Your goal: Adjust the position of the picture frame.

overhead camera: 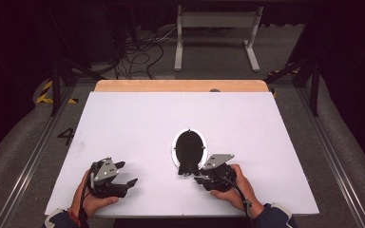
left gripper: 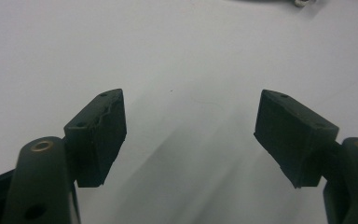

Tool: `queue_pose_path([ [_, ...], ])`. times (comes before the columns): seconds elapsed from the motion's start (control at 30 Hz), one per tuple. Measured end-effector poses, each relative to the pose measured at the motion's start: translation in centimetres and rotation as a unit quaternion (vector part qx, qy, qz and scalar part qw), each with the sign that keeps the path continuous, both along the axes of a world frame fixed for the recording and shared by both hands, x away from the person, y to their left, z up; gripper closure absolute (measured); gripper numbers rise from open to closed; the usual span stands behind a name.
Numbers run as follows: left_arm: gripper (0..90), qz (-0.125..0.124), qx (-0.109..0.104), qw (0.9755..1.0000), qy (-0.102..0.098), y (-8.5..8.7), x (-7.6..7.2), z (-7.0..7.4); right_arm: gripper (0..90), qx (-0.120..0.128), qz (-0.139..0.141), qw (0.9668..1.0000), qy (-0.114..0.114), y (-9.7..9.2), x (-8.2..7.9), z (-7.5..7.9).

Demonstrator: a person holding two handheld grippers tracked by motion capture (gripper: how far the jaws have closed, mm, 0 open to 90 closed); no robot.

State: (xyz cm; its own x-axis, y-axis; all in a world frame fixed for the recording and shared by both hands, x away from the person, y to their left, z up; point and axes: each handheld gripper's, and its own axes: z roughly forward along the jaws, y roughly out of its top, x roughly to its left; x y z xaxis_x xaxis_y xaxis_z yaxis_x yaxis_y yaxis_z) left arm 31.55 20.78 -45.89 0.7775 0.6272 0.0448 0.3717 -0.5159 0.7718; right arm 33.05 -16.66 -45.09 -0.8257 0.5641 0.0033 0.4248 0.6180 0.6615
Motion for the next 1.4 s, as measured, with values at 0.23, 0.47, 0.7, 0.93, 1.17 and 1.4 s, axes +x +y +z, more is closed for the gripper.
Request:
queue_pose_path([
  [0.23, 24.1, -0.002, -0.001, 0.9999, 0.01, -0.1, 0.2, -0.2, 66.7, 0.004, -0.005, 1.0, -0.002, 0.0, 0.1, -0.1],
  [0.47, 23.7, -0.001, 0.002, 0.9999, 0.011, -0.2, 0.1, -0.3, 65.1, 0.043, -0.019, 0.9987, 0.02, -0.4, 0.5, -0.3],
  [0.7, 22.5, 0.0, 0.009, 0.9999, 0.012, -0.5, 0.2, -0.4, 58.6, 0.104, -0.026, 0.992, 0.067, -1.0, 1.3, -0.7],
  [0.93, 21.6, -0.001, 0.015, 0.9998, 0.014, -0.6, 0.3, -0.6, 52.7, 0.146, -0.036, 0.9842, 0.094, -1.3, 1.8, -0.8],
  [1.17, 20.9, 0.001, 0.019, 0.9997, 0.017, -0.8, 0.4, -0.7, 45.6, 0.217, -0.05, 0.9645, 0.142, -1.8, 2.7, -1.0],
  [1.4, 20.1, 0.0, 0.02, 0.9996, 0.02, -1.0, 0.4, -0.8, 44.9, 0.26, -0.07, 0.945, 0.185, -1.8, 3.6, -1.5],
])
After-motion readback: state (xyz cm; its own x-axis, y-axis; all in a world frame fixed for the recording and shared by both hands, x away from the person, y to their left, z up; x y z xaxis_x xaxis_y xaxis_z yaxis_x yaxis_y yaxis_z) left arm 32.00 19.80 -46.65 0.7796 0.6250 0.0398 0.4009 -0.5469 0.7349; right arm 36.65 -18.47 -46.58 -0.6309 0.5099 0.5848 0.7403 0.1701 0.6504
